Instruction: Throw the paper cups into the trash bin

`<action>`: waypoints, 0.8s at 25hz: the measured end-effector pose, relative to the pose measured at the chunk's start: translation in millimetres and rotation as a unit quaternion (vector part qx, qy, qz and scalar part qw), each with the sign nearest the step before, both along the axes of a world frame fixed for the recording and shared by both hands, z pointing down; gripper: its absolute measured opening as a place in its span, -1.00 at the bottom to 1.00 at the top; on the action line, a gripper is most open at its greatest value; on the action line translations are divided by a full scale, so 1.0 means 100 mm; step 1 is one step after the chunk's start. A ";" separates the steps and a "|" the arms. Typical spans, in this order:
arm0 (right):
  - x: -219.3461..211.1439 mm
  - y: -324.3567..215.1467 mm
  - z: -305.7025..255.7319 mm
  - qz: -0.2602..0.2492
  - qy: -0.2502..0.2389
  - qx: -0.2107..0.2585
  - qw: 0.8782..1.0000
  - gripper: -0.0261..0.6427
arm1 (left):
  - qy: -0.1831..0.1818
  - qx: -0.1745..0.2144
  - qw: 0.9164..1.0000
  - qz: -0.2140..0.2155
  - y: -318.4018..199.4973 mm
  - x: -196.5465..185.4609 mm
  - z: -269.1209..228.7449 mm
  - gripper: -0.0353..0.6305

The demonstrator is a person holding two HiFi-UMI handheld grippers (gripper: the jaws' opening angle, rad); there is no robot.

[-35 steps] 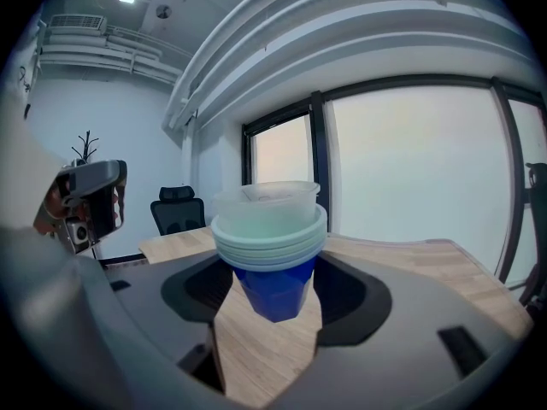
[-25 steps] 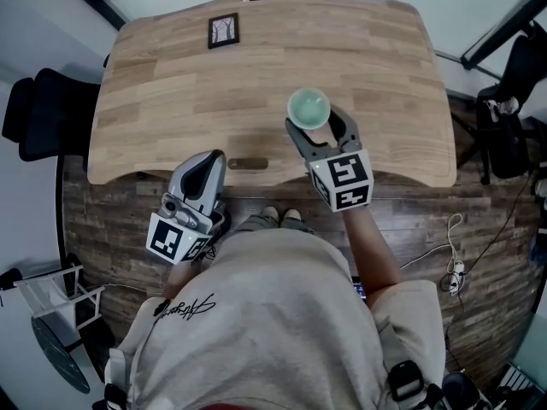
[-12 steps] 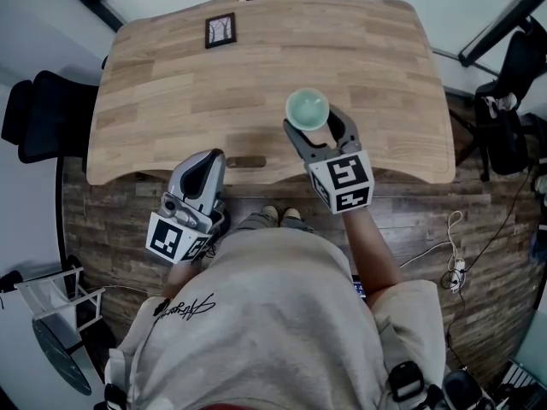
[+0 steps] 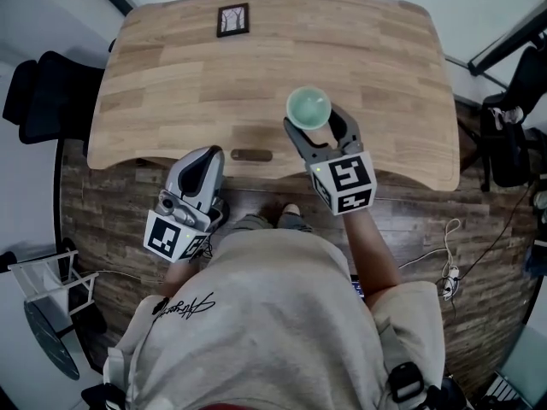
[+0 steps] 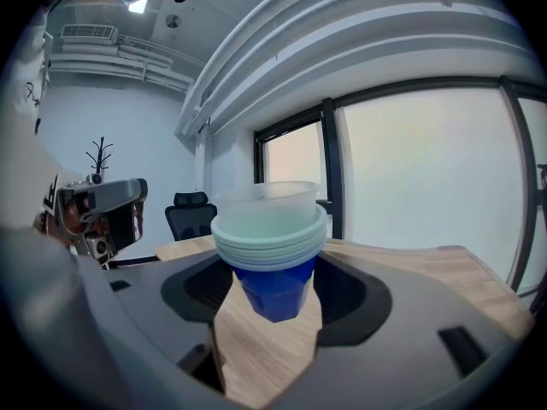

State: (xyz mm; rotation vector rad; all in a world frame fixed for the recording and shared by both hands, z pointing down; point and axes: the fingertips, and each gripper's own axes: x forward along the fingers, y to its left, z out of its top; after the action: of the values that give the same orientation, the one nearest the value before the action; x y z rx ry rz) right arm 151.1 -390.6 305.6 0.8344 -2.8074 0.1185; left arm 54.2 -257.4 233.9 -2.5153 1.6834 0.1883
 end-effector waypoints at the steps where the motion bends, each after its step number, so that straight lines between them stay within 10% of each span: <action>1: -0.04 0.01 0.00 -0.005 0.000 0.000 1.000 -0.04 | 0.000 0.001 1.000 -0.005 0.02 -0.03 -0.01 -0.88; 20: -1.26 0.65 -0.13 -0.086 -0.009 0.012 0.996 -0.04 | -0.014 0.001 0.993 -0.120 1.04 -1.20 -0.11 -0.88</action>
State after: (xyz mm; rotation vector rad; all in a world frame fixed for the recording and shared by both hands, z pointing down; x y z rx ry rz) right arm 25.5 -325.7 292.2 0.5948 -2.8883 0.0653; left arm -65.6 -153.6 222.7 -2.2765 1.9506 0.1328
